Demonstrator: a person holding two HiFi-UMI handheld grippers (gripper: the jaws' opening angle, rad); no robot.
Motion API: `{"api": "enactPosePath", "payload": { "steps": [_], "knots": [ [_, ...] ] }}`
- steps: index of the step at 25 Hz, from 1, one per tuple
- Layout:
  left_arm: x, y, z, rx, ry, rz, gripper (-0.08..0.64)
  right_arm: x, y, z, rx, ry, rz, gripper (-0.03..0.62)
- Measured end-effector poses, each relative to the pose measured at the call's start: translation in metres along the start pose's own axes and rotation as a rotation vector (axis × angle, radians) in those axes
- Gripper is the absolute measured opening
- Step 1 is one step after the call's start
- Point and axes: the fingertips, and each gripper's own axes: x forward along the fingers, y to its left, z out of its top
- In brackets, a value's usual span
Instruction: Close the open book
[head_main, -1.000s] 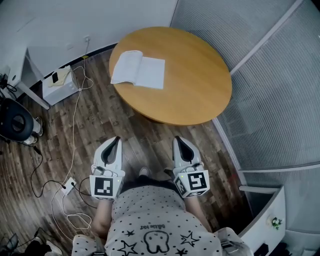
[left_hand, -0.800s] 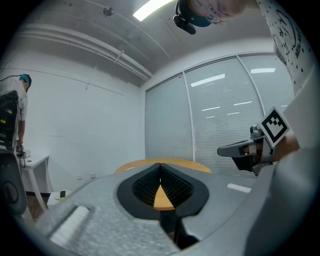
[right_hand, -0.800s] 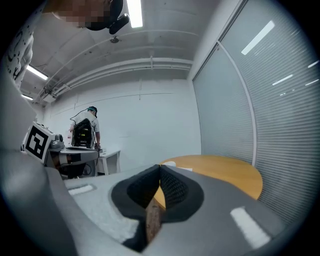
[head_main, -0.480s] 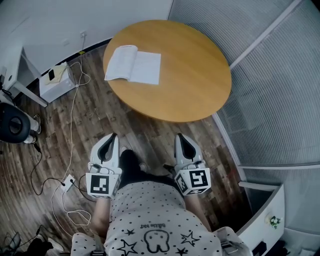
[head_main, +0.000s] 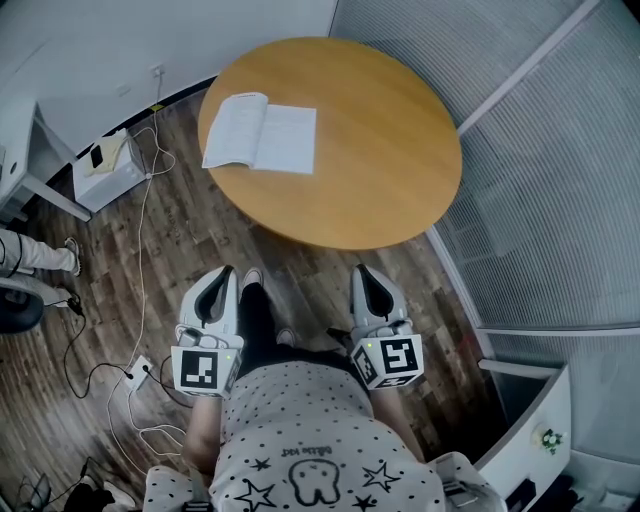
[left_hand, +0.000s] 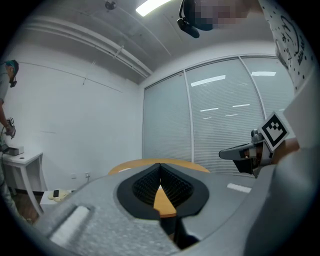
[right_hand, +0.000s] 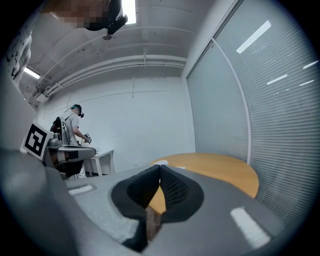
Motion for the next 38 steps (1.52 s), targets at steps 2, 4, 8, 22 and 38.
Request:
{"api": "enactPosePath", "payload": {
  "steps": [2, 4, 8, 22, 38],
  "knots": [
    [0.007, 0.008, 0.0, -0.006, 0.002, 0.004, 0.008, 0.009, 0.002, 0.001, -0.003, 0.007, 0.005, 0.005],
    [0.015, 0.018, 0.0, -0.012, 0.014, 0.01, 0.008, 0.02, 0.004, 0.002, -0.006, 0.014, 0.009, 0.005],
    [0.034, 0.046, -0.005, -0.014, 0.011, 0.002, 0.008, 0.049, 0.01, 0.004, -0.007, 0.023, 0.003, 0.005],
    [0.148, 0.146, 0.019, 0.001, 0.001, -0.095, 0.008, 0.173, 0.006, 0.048, -0.017, 0.021, -0.095, 0.005],
    [0.211, 0.223, 0.007, -0.075, 0.053, -0.211, 0.008, 0.254, 0.012, 0.057, -0.015, 0.053, -0.194, 0.005]
  ]
}}
